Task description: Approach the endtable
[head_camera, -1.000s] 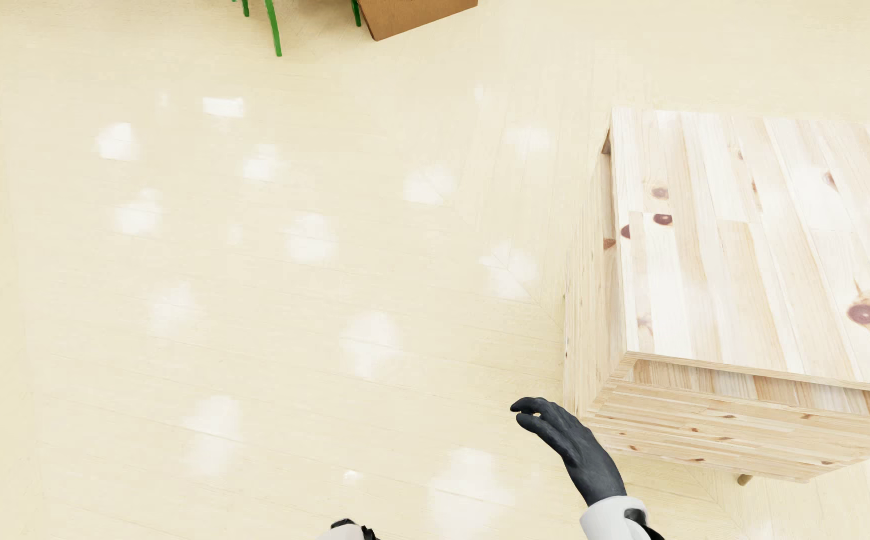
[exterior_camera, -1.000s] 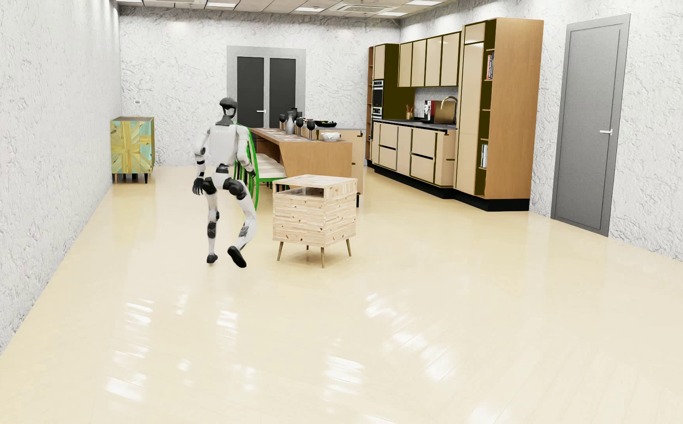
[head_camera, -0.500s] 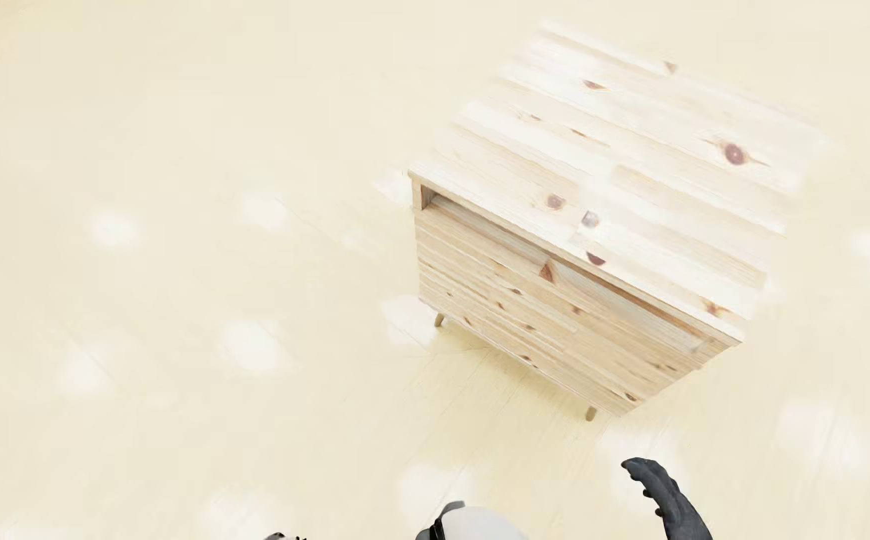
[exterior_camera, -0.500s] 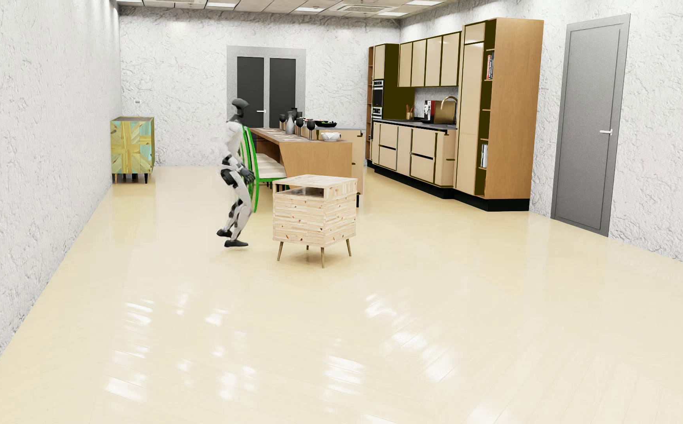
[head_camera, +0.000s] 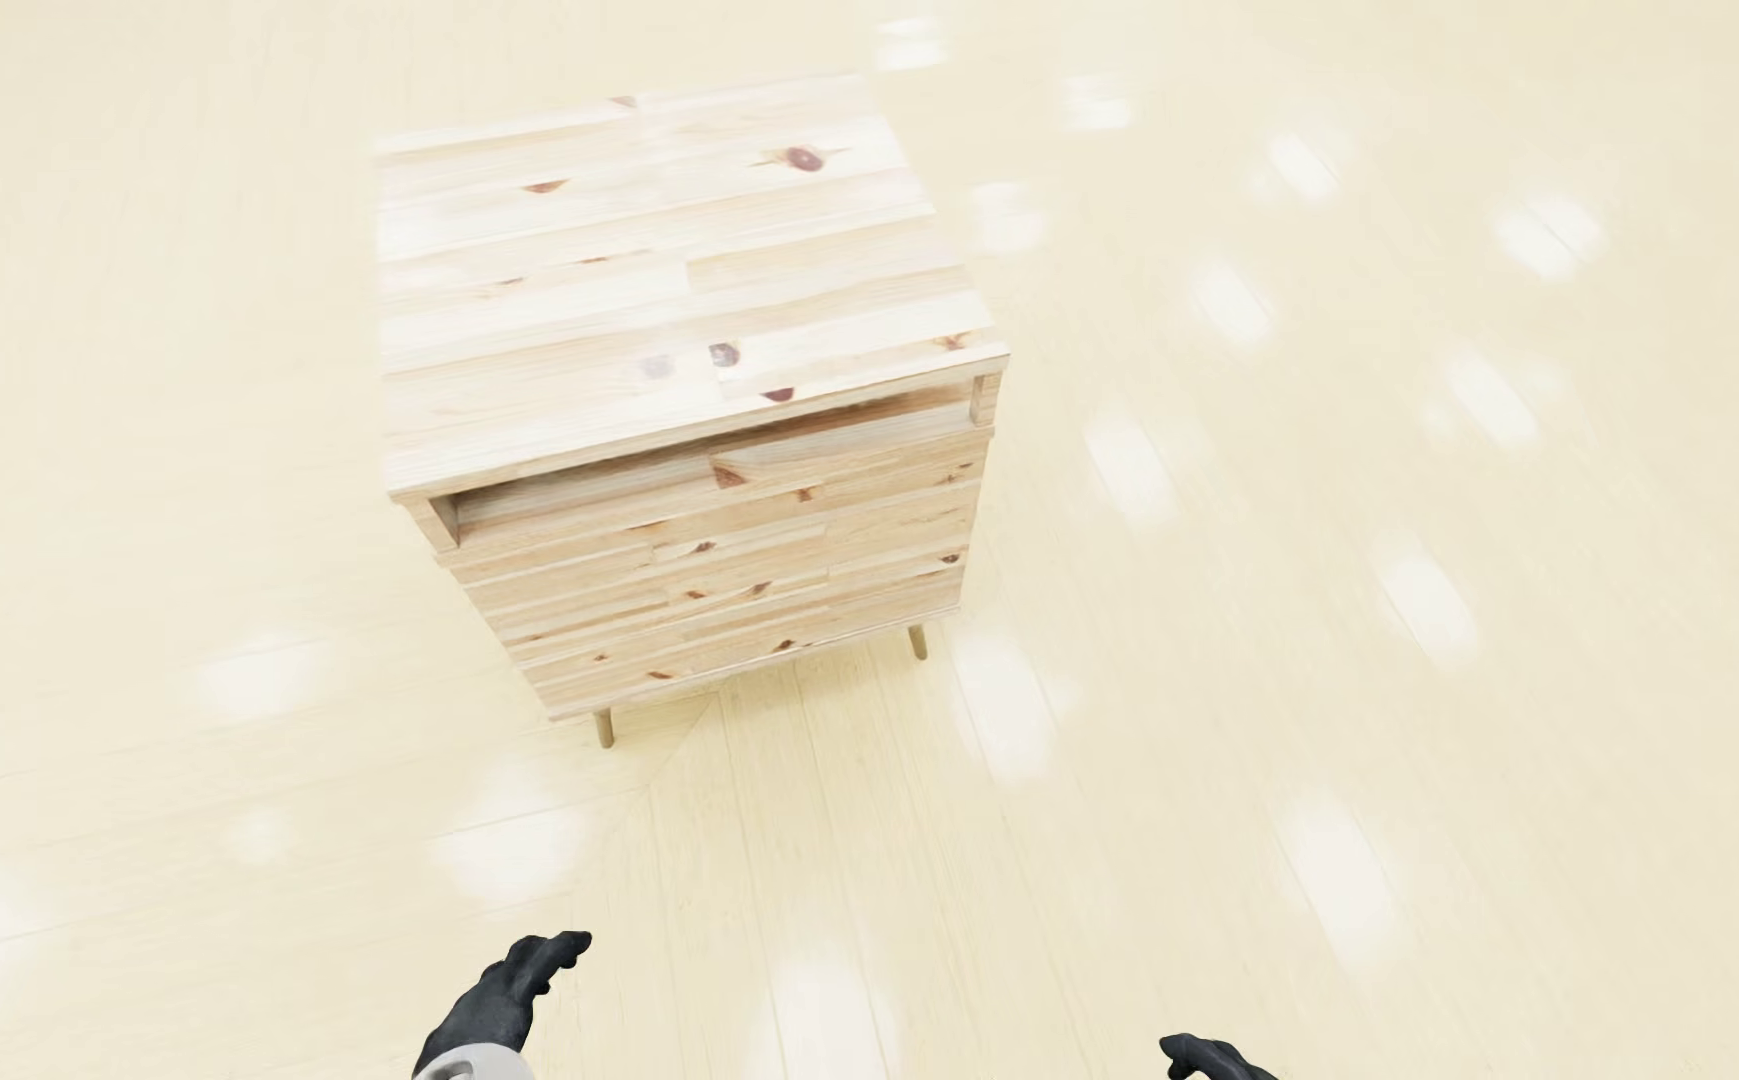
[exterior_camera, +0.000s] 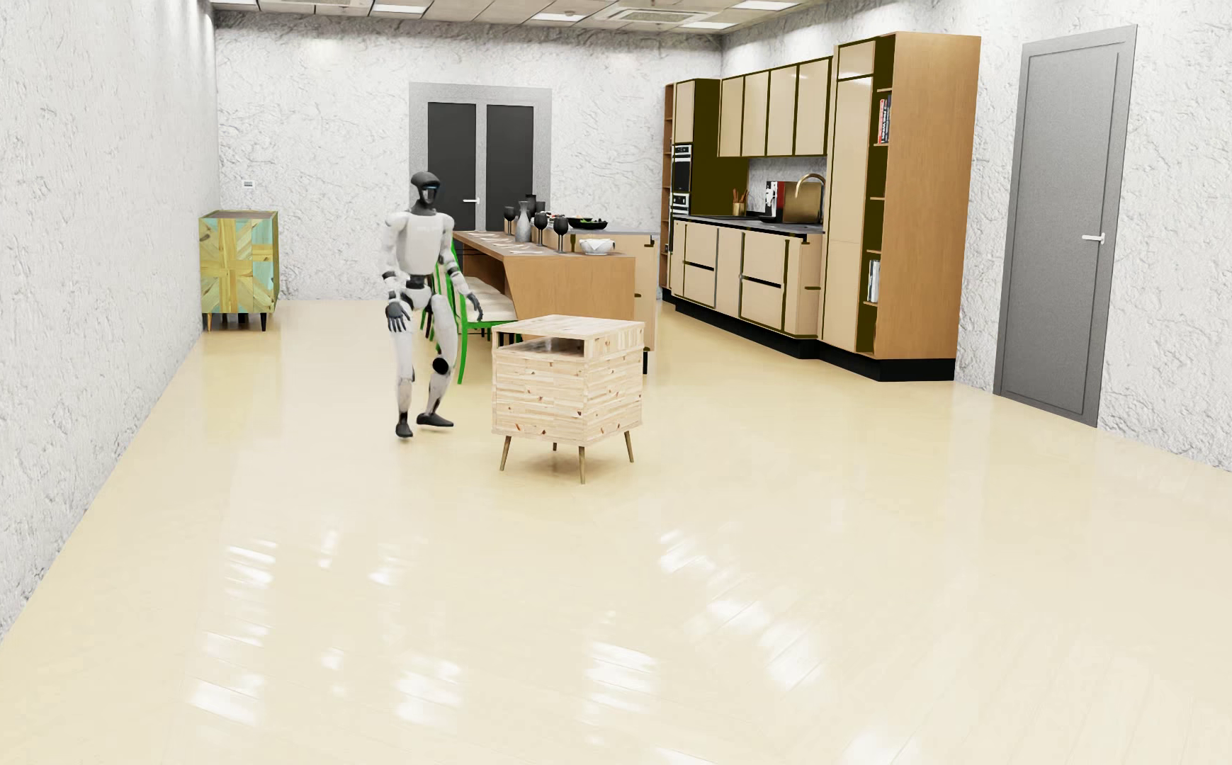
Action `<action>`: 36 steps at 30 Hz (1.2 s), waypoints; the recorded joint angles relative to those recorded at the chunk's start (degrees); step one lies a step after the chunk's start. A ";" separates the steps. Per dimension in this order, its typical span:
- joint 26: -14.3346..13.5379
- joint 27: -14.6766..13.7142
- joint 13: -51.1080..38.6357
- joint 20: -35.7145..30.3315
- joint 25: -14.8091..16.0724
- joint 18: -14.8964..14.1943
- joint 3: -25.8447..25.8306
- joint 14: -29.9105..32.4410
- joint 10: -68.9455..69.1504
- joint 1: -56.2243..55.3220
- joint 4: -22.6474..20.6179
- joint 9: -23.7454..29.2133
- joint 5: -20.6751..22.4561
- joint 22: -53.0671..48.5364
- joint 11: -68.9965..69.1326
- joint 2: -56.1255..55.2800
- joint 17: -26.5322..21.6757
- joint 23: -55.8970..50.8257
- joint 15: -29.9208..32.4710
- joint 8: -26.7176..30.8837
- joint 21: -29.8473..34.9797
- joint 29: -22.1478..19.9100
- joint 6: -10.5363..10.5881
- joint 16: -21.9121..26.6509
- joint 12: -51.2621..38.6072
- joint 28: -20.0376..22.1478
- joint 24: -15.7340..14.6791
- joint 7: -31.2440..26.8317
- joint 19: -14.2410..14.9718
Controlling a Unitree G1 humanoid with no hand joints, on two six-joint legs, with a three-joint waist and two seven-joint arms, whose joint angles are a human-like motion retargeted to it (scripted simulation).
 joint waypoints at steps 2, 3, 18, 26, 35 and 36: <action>0.78 2.96 -1.70 4.86 0.39 1.35 0.63 2.51 8.08 -1.36 5.77 0.47 5.13 0.44 -3.52 1.04 0.92 7.85 3.22 3.74 0.33 -0.74 1.49 -0.58 2.20 5.23 -4.31 3.61 -0.87; 1.50 3.75 -2.10 4.16 -0.49 2.10 0.90 5.26 12.88 -2.73 8.89 0.73 7.46 1.99 -5.72 2.30 0.88 10.63 4.63 5.03 1.27 -0.10 2.22 0.22 2.65 4.90 -5.59 4.24 -1.06; -0.42 3.48 5.62 -17.49 5.56 7.65 -0.13 6.11 -8.15 2.01 0.29 -0.08 7.88 11.03 -12.31 6.59 5.92 8.01 10.40 12.91 -19.57 -4.46 5.54 -4.57 -7.42 -5.91 1.53 -0.82 2.45; 3.53 -0.60 1.16 -18.00 -3.83 10.00 0.39 3.94 -6.55 2.61 -3.12 -0.11 4.24 15.19 -11.05 6.62 6.02 7.46 10.12 14.15 -13.71 2.28 4.27 0.27 -6.27 -3.45 -5.20 0.12 4.75; 6.91 -1.18 -0.05 -20.32 -2.01 11.02 1.42 1.59 -5.95 2.36 -4.86 -0.37 2.60 21.99 -10.87 7.07 4.72 6.36 8.41 13.78 -16.24 0.61 3.56 2.07 -0.69 -6.48 -9.15 -0.70 5.01; 6.47 -1.26 0.00 -20.54 -1.98 10.60 1.44 0.29 -4.77 1.83 -4.91 -0.32 2.33 21.62 -9.78 6.75 4.58 6.29 7.23 13.56 -16.50 0.95 3.42 2.20 -0.42 -6.79 -9.43 -1.35 4.50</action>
